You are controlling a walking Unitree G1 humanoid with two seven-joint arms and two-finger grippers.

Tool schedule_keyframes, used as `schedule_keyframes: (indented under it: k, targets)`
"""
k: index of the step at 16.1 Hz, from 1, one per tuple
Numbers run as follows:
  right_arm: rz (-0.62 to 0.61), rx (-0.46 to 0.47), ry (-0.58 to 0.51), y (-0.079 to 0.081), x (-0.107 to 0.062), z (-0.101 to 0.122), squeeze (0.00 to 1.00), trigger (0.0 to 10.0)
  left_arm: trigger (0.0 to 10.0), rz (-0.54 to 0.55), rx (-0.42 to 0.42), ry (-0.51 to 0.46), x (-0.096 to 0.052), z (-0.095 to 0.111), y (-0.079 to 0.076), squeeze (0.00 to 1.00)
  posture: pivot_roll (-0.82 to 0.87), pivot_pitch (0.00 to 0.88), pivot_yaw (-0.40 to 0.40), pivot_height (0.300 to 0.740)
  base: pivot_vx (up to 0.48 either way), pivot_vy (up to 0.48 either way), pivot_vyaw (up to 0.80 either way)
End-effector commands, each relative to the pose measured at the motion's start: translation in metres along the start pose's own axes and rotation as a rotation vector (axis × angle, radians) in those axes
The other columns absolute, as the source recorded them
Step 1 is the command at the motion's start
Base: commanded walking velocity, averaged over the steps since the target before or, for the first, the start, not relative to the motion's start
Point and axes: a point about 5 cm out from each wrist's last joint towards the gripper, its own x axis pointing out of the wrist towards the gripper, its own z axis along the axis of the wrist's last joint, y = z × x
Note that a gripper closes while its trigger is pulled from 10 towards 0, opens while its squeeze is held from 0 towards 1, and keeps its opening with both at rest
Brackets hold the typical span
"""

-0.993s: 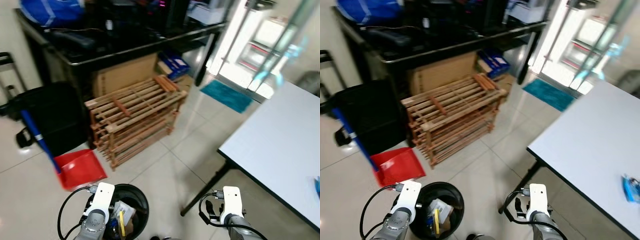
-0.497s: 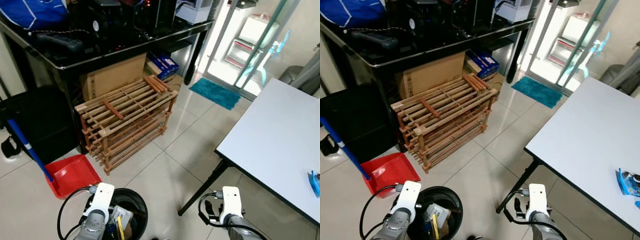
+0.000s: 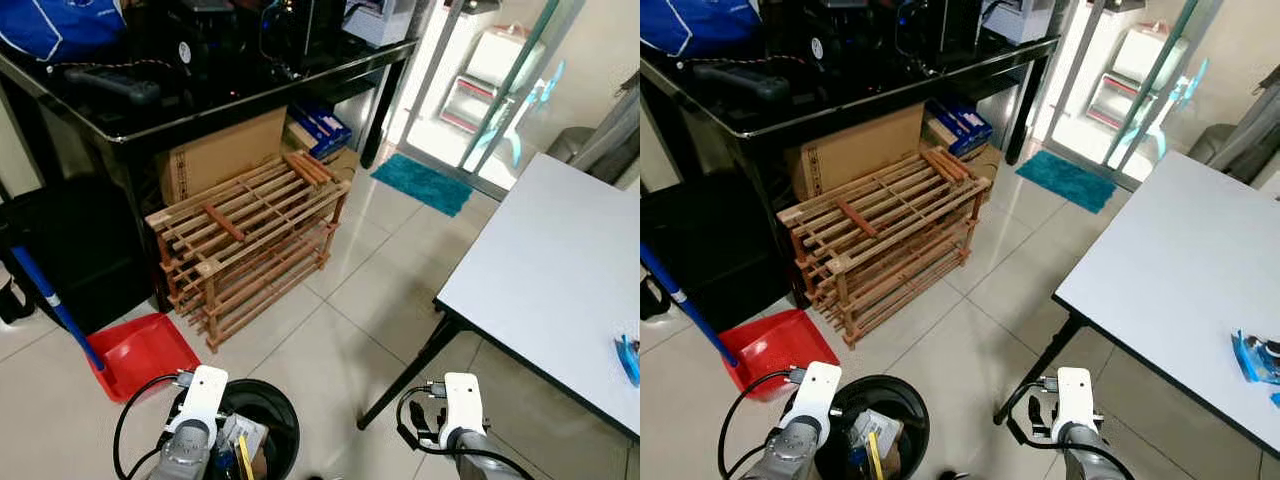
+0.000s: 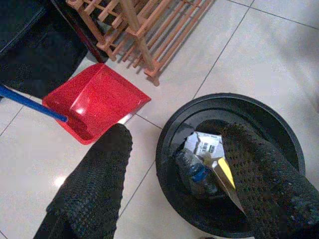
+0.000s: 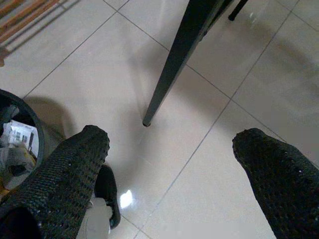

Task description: Picking trash to rubbish bin

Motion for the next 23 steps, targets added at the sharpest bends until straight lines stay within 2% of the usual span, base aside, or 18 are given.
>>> schedule_keyframes:
  k: [1, 4, 10, 23]
  targets:
    - [-0.024, 0.009, 0.02, -0.0083, -0.0008, -0.002, 0.0, 10.0, 10.0, -0.008, 0.002, 0.018, -0.0008, -0.0022, -0.0052, 0.0, -0.03, 0.001, -0.139, 0.74, 0.0, 0.0, -0.71]
    - [-0.026, 0.01, 0.023, -0.0083, -0.0012, -0.0033, 0.0, 10.0, 10.0, -0.003, 0.008, 0.017, -0.0004, -0.0012, -0.005, 0.0, -0.03, 0.011, -0.142, 0.74, 0.0, 0.0, -0.7]
    - [-0.024, 0.013, 0.025, -0.0079, -0.001, -0.003, 0.0, 10.0, 10.0, 0.0, 0.03, 0.02, 0.0005, 0.0003, -0.0048, 0.0, -0.03, 0.023, -0.143, 0.74, 0.0, -0.416, -0.71]
    - [-0.017, 0.011, 0.031, -0.0069, -0.0012, -0.0046, 0.0, 10.0, 10.0, -0.003, 0.021, 0.021, 0.0002, 0.0, -0.0058, 0.0, -0.03, 0.03, -0.143, 0.74, 0.0, 0.0, -0.7]
